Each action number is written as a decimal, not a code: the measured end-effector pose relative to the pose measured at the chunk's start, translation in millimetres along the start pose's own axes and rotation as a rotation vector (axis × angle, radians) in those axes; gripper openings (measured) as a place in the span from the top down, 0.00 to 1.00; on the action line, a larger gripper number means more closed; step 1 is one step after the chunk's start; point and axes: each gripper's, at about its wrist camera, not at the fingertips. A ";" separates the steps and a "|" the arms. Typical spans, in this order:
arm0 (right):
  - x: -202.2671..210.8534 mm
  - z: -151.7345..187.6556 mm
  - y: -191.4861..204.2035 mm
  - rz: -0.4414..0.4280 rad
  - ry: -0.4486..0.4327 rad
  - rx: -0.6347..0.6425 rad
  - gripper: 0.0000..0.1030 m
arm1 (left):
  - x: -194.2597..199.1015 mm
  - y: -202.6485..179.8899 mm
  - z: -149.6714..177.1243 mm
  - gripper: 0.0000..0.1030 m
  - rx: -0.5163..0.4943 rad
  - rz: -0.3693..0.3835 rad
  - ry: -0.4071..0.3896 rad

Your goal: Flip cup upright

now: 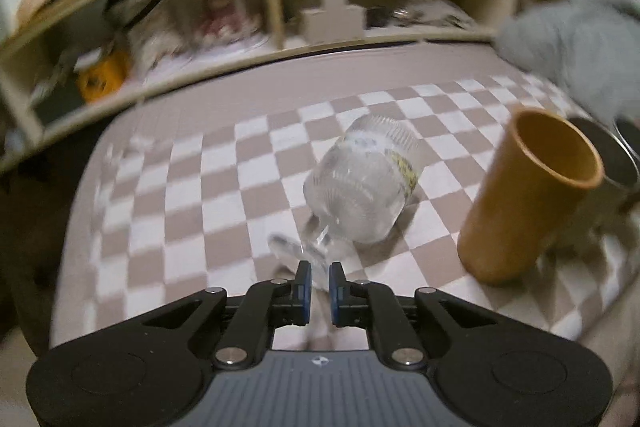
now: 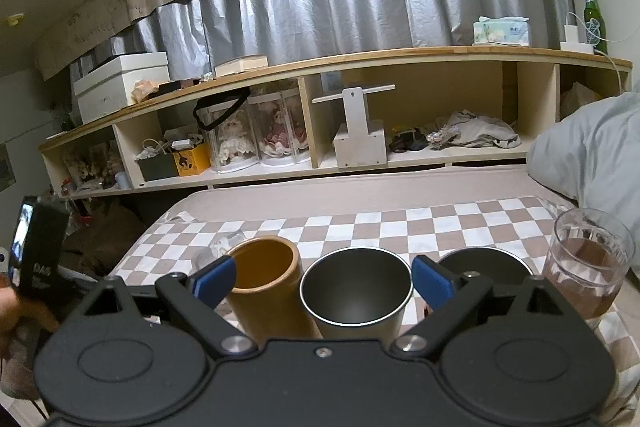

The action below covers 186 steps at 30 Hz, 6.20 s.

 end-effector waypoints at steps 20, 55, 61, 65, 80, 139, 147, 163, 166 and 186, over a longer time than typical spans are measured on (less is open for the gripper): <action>-8.2 3.0 -5.2 0.002 0.020 0.005 0.08 | -72.9 -19.0 -36.5 0.79 -0.359 0.032 0.330; -98.0 -57.6 157.6 -0.345 0.427 -0.137 0.09 | 4.3 39.9 62.5 0.83 0.232 0.086 0.006; -167.3 -33.0 174.1 -0.266 0.686 -0.247 0.17 | 3.5 36.1 64.7 0.83 0.201 0.083 -0.010; -189.1 -16.0 180.1 -0.214 0.764 -0.240 0.17 | 4.2 37.7 66.3 0.83 0.202 0.091 -0.018; -168.0 -31.9 172.7 -0.241 0.631 -0.101 0.29 | -2.7 6.7 63.5 0.83 0.065 0.113 -0.145; -13.0 -39.0 106.8 -0.081 0.108 0.190 0.17 | 106.9 -16.3 68.9 0.20 0.154 -0.055 -0.378; 19.3 -25.3 68.0 -0.042 0.053 0.136 0.16 | 135.9 -29.4 71.6 0.00 0.188 -0.112 -0.439; 62.0 6.3 43.5 0.052 -0.072 0.176 0.01 | 152.1 -54.1 84.2 0.00 0.156 -0.136 -0.471; 61.4 9.2 41.3 0.072 -0.072 0.170 0.00 | 150.2 -54.2 87.1 0.00 0.160 -0.138 -0.469; 51.7 15.8 43.2 0.084 -0.037 0.177 0.00 | 137.3 -49.6 92.9 0.00 0.152 -0.134 -0.424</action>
Point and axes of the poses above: each gripper's, at about its wrist camera, not at the fingertips, and x roughly against the way its jaws point, y to its left, z to its underside, and after that the axes turned 10 degrees about z, right-handed
